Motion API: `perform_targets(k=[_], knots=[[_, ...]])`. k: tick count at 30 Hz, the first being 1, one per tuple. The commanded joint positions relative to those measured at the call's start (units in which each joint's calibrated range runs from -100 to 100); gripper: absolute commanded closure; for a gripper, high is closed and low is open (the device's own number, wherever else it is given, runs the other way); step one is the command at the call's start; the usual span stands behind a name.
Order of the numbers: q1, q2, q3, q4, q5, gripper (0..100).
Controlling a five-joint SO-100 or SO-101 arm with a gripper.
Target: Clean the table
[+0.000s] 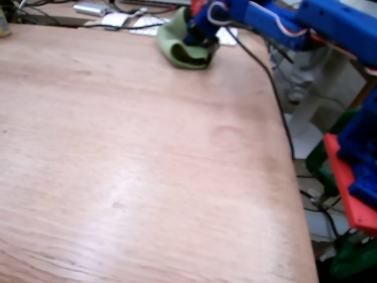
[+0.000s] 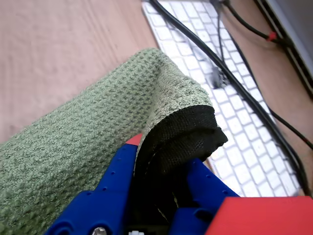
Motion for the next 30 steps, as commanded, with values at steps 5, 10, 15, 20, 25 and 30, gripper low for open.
perform_targets(k=[5, 10, 15, 20, 25, 30], knots=[[14.2, -3.1, 14.2, 1.1, 3.8, 100], [14.2, -19.0, 39.3, 1.0, 3.9, 100], [14.5, -31.6, 58.9, 0.9, 6.5, 100], [18.6, -45.8, 68.7, 1.0, 10.5, 100], [8.9, -74.9, 76.6, 1.1, 10.4, 100], [-9.9, -103.6, 90.1, 2.1, 9.9, 100]])
